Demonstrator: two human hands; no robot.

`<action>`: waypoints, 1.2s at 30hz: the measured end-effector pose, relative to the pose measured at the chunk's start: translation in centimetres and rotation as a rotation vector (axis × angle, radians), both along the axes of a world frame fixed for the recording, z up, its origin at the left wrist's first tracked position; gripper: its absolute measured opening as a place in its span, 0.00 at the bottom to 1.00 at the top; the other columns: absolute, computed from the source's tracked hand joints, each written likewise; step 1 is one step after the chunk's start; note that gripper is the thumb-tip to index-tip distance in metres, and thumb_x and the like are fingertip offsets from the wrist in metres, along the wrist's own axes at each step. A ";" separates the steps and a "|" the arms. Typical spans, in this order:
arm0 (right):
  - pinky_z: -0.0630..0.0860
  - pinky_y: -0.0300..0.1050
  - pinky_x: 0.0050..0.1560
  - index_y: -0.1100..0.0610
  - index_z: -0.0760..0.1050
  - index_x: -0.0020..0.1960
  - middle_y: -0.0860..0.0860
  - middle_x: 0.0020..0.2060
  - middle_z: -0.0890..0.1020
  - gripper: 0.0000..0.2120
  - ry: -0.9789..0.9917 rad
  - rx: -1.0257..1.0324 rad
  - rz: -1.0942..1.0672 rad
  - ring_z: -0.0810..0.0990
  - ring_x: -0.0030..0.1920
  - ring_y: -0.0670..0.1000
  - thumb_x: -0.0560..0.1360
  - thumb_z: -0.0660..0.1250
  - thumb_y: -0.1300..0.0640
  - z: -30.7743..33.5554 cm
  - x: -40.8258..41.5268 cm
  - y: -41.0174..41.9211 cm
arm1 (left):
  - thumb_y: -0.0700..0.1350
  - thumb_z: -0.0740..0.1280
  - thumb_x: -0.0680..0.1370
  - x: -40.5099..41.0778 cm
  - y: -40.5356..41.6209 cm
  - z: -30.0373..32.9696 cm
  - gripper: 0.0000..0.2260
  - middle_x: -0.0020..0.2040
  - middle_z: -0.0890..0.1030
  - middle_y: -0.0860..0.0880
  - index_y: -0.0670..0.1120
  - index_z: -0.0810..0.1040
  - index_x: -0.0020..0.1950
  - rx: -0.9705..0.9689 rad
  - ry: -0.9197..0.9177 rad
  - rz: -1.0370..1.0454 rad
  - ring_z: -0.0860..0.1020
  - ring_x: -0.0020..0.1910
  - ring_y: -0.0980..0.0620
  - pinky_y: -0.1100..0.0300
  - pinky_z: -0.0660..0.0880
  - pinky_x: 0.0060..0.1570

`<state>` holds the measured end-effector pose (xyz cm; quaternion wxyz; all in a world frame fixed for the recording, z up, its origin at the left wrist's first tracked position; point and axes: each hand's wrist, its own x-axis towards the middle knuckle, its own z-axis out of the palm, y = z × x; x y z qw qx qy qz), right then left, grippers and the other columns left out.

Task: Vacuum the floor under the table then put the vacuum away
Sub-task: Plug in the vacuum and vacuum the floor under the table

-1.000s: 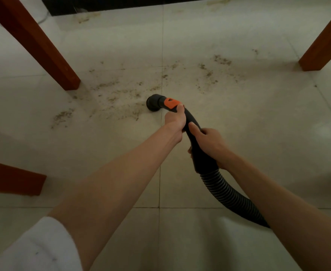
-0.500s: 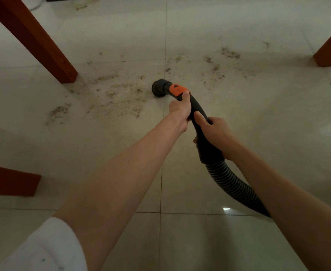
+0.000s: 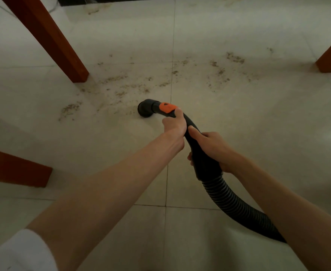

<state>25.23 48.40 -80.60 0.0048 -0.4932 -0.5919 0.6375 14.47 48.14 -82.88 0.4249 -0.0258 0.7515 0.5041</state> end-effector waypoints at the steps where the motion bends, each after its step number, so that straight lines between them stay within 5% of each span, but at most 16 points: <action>1: 0.80 0.46 0.35 0.66 0.76 0.50 0.58 0.32 0.82 0.25 0.001 -0.011 -0.001 0.80 0.28 0.54 0.78 0.59 0.43 0.1 0.2 -0.1 | 0.52 0.57 0.81 0.2 -0.2 0.0 0.22 0.59 0.76 0.41 0.38 0.65 0.68 -0.004 -0.006 0.002 0.77 0.55 0.43 0.55 0.73 0.47; 12: 0.81 0.47 0.37 0.64 0.76 0.50 0.57 0.33 0.82 0.24 -0.014 0.118 -0.019 0.80 0.28 0.52 0.79 0.58 0.42 -0.2 -0.2 -0.7 | 0.52 0.57 0.81 -0.5 -0.2 0.6 0.21 0.61 0.76 0.42 0.39 0.67 0.67 0.045 -0.068 -0.013 0.76 0.57 0.43 0.51 0.76 0.55; 17: 0.81 0.57 0.48 0.61 0.74 0.44 0.60 0.39 0.83 0.24 -0.079 0.289 -0.025 0.83 0.40 0.59 0.78 0.57 0.40 -1.2 -1.6 0.6 | 0.52 0.59 0.81 -1.6 1.2 0.7 0.20 0.60 0.76 0.41 0.37 0.70 0.65 0.100 -0.075 -0.011 0.76 0.57 0.42 0.48 0.76 0.55; 22: 0.80 0.54 0.48 0.58 0.70 0.38 0.61 0.41 0.83 0.22 -0.114 0.382 -0.028 0.83 0.42 0.59 0.78 0.57 0.40 -1.8 -2.5 2.0 | 0.52 0.59 0.81 -2.2 2.9 0.3 0.20 0.60 0.76 0.41 0.38 0.70 0.65 0.118 -0.071 -0.021 0.77 0.57 0.42 0.49 0.77 0.55; 30: 0.80 0.52 0.46 0.58 0.71 0.39 0.57 0.36 0.83 0.20 -0.088 0.380 0.003 0.83 0.40 0.58 0.79 0.58 0.42 -2.0 -3.5 3.6 | 0.52 0.58 0.81 -3.4 4.1 0.0 0.20 0.60 0.76 0.41 0.38 0.70 0.65 0.134 -0.061 -0.003 0.76 0.57 0.42 0.49 0.76 0.56; 36: 0.81 0.54 0.46 0.64 0.76 0.49 0.57 0.35 0.83 0.24 -0.038 0.232 0.064 0.83 0.36 0.57 0.79 0.58 0.42 -1.6 -3.0 2.9 | 0.54 0.58 0.80 -3.2 2.8 -1.3 0.21 0.58 0.77 0.43 0.39 0.70 0.65 0.068 0.018 0.042 0.77 0.56 0.43 0.49 0.75 0.58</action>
